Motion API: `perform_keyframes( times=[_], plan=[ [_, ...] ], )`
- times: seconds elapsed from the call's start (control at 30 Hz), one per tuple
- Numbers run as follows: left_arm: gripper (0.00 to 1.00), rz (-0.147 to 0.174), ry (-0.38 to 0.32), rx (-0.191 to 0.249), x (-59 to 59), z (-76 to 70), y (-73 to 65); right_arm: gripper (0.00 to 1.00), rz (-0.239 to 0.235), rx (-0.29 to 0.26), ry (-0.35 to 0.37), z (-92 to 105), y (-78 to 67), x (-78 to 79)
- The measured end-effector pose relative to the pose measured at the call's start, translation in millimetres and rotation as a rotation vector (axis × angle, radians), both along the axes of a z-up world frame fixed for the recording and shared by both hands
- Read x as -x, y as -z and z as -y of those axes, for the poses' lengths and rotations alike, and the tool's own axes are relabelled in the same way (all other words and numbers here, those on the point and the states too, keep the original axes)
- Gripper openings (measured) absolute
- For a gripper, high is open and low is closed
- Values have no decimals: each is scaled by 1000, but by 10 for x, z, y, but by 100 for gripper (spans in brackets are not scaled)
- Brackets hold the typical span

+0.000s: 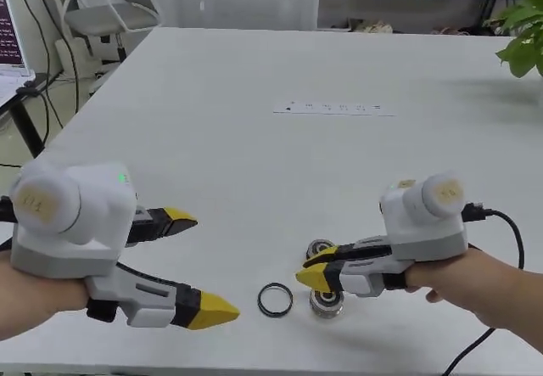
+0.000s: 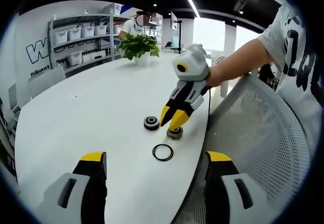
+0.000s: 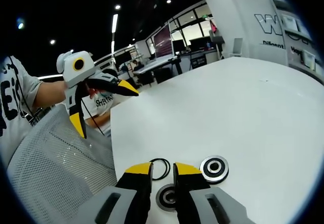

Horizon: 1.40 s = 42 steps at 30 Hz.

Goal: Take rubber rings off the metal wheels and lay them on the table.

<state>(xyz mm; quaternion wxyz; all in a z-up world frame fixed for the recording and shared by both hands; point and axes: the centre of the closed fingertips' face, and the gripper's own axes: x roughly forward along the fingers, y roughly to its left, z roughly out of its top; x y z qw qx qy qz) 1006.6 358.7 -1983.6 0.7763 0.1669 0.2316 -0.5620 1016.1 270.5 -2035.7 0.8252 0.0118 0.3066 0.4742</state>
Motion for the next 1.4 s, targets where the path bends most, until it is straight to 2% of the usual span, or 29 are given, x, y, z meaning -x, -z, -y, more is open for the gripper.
perform_keyframes(
  times=[0.33, 0.6, 0.7, 1.07, 1.4],
  plan=[
    [76, 11, 17, 6, -82, 123, -82, 18, 36, -5, 47, 190, -104, -54],
    [76, 10, 29, 14, -140, 232, -117, 21, 54, -4, 83, 339, -143, -68],
    [76, -2, 33, 18, -162, 287, -115, 23, 61, -9, 94, 387, -161, -75],
    [74, 2, 50, 32, -269, 487, -150, 26, 82, 8, 118, 518, -156, -87],
    [73, -12, 64, 22, -347, 624, -73, 29, 91, 19, 140, 631, -99, -118]
  ],
)
